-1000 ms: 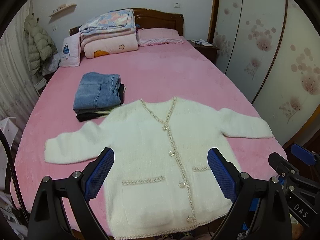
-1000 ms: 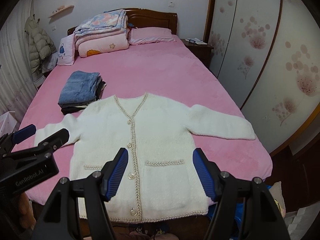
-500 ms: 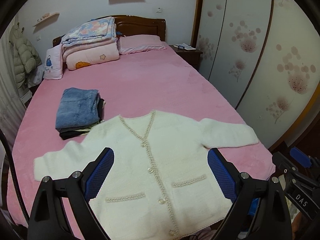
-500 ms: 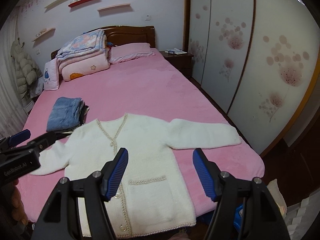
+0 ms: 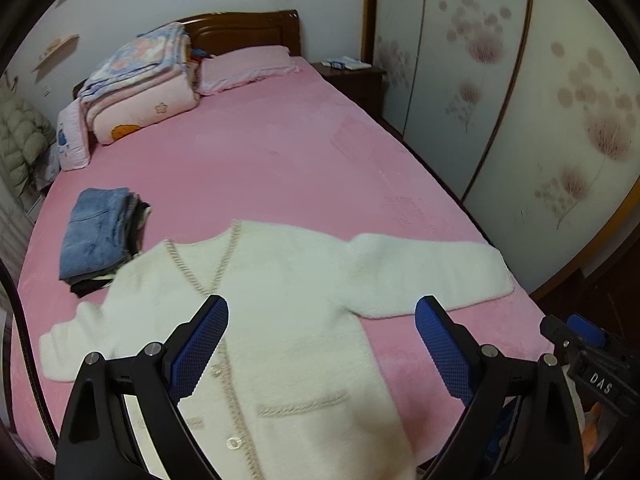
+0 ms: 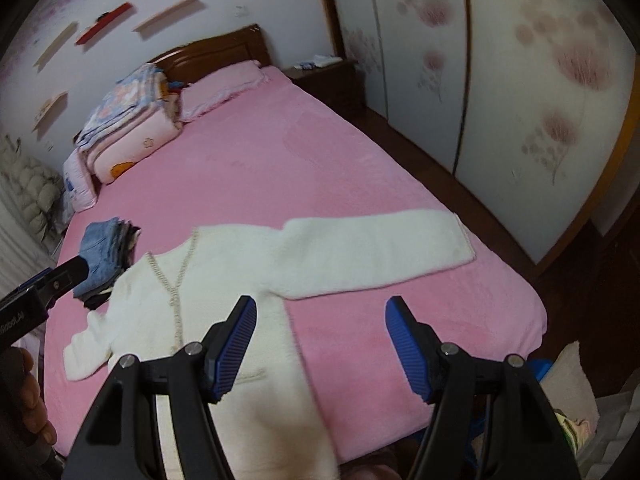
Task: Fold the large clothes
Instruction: 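Grasp the cardigan sleeve cuff with the right gripper and lift it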
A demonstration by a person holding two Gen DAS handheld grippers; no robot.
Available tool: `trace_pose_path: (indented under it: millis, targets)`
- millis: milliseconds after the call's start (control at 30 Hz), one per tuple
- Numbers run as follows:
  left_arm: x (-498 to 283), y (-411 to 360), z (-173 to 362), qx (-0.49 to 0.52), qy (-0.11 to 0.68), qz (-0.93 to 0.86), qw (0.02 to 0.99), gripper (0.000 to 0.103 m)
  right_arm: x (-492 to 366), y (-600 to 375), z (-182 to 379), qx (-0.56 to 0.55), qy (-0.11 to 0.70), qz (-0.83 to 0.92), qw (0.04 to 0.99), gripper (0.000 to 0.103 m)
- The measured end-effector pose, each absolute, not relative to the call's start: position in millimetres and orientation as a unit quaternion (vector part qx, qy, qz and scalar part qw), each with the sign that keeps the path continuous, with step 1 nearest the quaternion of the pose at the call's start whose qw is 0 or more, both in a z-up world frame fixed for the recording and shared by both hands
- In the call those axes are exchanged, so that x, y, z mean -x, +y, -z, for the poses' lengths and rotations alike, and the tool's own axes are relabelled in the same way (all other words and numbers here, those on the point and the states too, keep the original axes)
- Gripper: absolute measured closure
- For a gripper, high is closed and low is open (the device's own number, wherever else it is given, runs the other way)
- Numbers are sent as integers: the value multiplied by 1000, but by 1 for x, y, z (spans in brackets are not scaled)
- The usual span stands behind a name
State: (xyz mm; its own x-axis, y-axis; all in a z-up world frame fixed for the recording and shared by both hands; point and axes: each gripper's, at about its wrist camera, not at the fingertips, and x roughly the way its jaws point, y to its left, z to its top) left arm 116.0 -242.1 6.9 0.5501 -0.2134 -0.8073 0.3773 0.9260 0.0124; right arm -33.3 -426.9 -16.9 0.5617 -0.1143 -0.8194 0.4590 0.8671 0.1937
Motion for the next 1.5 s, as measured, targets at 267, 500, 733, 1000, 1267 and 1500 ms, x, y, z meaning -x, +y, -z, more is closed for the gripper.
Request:
trace_pose_path:
  millis: [267,500,733,1000,1267,1500]
  targets:
    - [-165,-349,71,-89,469,148,866,9,13,-550,108,-261,492,187,810,36]
    - [-198,-421,131,-111,470,138,865,9,-7,-622,190,-329,522,199,761,36]
    - [-213,-464,178,-142,487,131,852,9,-11,-666,256,-431,524,197,707,36]
    - [-219,-457,185,-143,498,123,846,9,-20,-690,290,-478,496,206,695,53]
    - [-215,-424,167,-124,500,100,851,9,-29,-694,276,-456,475,209,723,95]
    - [-211,-343,127,-71,485,69,869,9,-48,-656,181,-373,432,155,806,95]
